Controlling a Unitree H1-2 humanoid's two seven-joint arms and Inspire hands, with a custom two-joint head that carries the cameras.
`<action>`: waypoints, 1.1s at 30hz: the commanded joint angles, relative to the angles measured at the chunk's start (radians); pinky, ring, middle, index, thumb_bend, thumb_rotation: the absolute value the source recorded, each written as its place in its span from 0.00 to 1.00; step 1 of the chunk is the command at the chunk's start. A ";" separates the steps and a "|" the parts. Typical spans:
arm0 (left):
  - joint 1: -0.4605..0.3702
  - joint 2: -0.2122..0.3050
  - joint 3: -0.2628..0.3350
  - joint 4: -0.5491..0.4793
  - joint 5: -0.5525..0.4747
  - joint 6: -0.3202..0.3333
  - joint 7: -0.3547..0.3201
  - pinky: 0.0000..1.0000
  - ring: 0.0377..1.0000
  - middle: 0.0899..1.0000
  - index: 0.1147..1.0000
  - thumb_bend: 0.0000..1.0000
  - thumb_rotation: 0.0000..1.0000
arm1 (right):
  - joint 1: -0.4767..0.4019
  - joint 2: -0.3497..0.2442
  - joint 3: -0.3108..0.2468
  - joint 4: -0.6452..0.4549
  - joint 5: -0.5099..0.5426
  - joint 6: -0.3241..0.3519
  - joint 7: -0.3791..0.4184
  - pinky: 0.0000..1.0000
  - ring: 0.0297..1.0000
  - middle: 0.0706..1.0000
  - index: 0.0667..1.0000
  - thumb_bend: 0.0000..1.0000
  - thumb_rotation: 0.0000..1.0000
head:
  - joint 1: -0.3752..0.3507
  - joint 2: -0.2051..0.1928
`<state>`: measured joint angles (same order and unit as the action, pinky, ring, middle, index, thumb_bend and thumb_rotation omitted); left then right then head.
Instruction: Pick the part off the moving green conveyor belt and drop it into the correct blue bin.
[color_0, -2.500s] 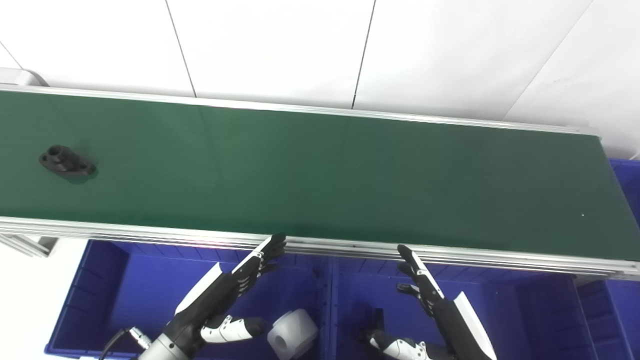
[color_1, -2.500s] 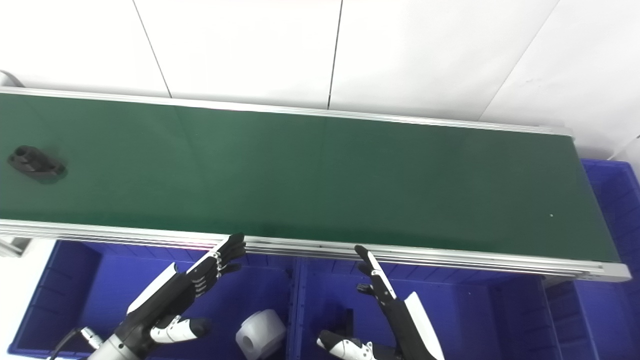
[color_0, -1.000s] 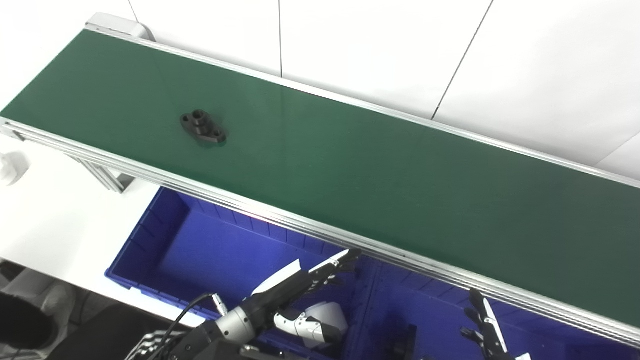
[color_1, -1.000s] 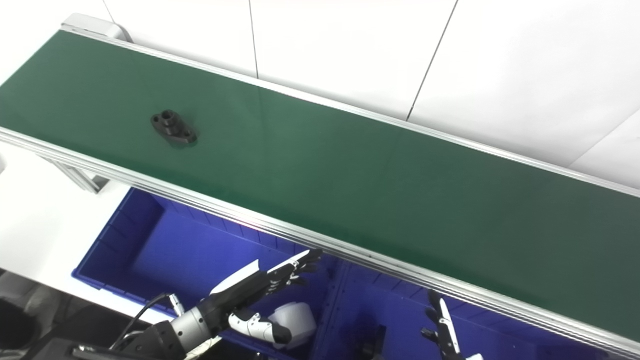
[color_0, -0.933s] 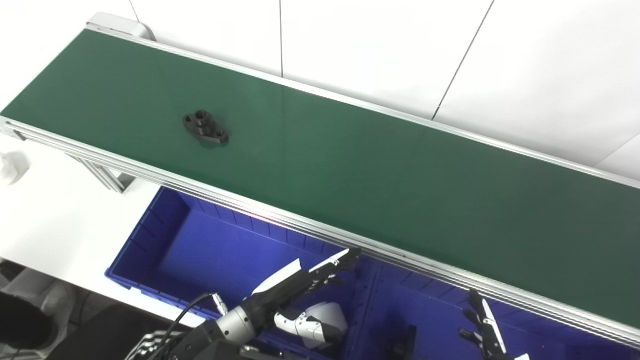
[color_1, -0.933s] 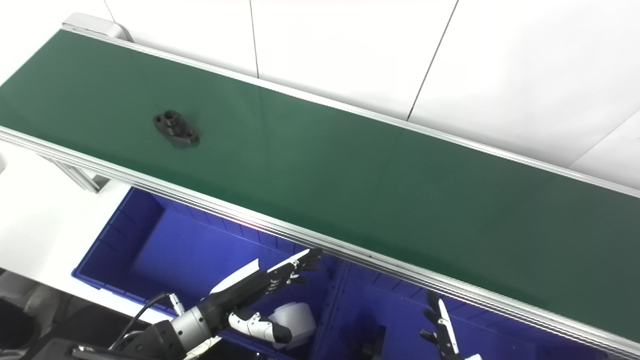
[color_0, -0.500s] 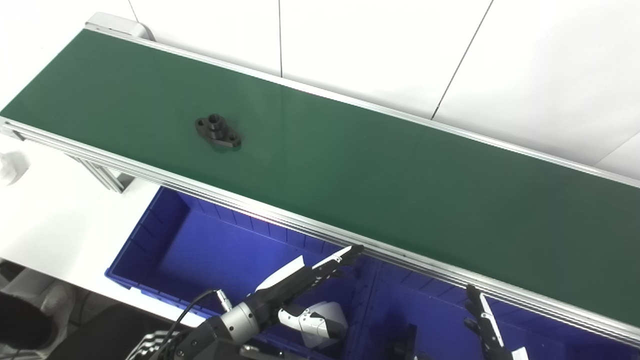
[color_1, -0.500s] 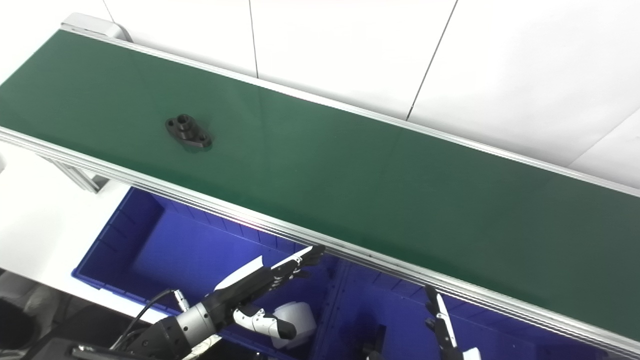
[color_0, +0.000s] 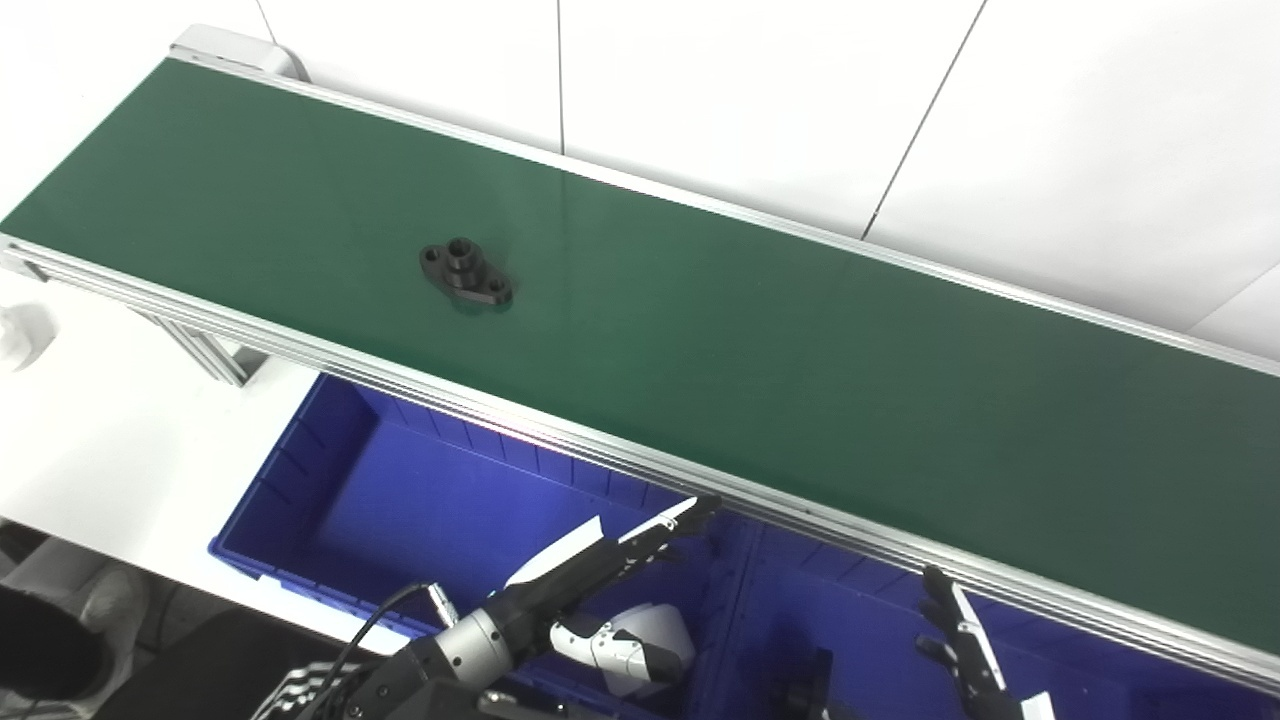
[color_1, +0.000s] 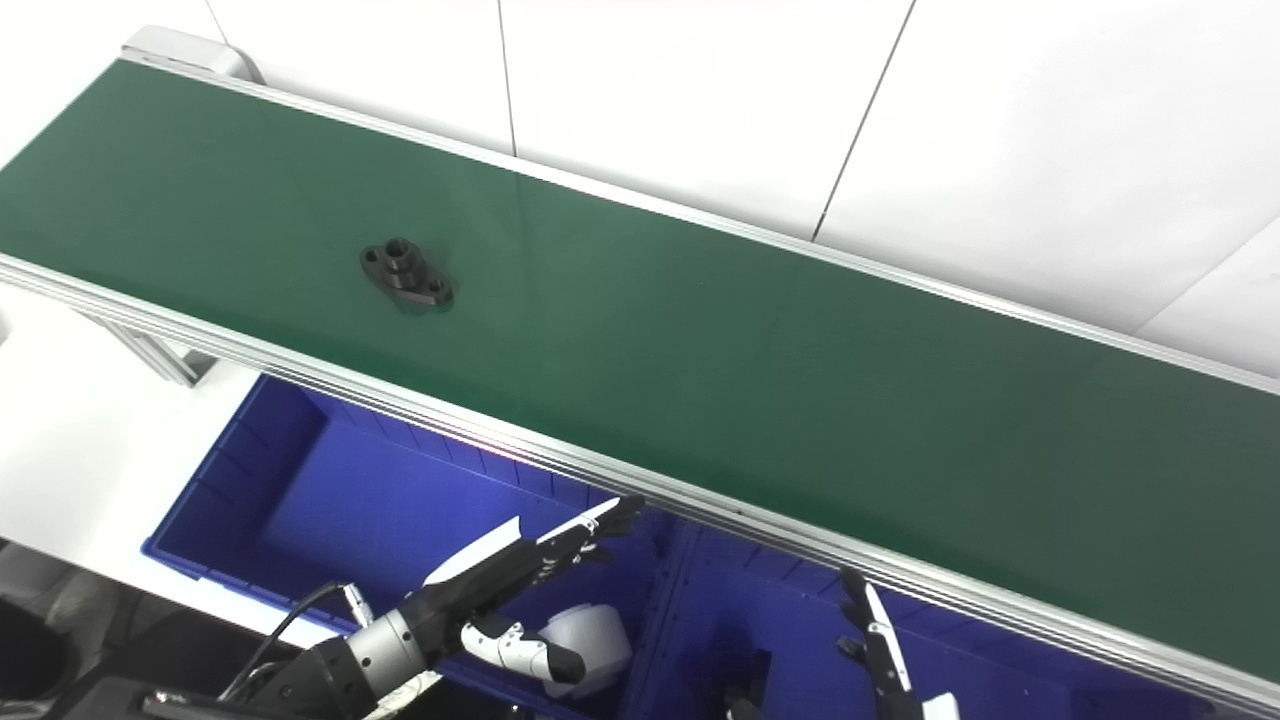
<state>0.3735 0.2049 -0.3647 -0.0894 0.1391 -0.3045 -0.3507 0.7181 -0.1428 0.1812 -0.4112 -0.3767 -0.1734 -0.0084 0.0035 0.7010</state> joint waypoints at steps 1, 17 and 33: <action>-0.004 0.012 0.005 -0.021 -0.024 -0.028 0.003 0.90 0.98 1.00 1.00 0.80 0.67 | 0.006 0.014 0.004 -0.020 -0.007 -0.055 -0.018 0.79 0.88 0.92 0.92 0.68 0.37 | -0.052 0.011; -0.007 0.053 0.032 -0.029 -0.047 -0.058 0.005 0.96 1.00 1.00 1.00 0.77 0.77 | -0.011 0.052 0.041 -0.016 -0.008 -0.068 -0.029 0.75 0.84 0.87 0.88 0.77 0.32 | -0.261 0.030; -0.031 0.042 0.023 -0.005 -0.035 -0.034 0.005 0.97 1.00 1.00 1.00 0.79 0.78 | -0.128 0.056 -0.001 -0.130 -0.030 -0.007 -0.018 0.78 0.86 0.88 0.89 0.72 0.43 | -0.241 0.012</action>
<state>0.3511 0.2538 -0.3428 -0.0847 0.1014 -0.3287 -0.3559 0.6102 -0.0905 0.1909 -0.5033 -0.4039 -0.1836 -0.0279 -0.2378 0.7118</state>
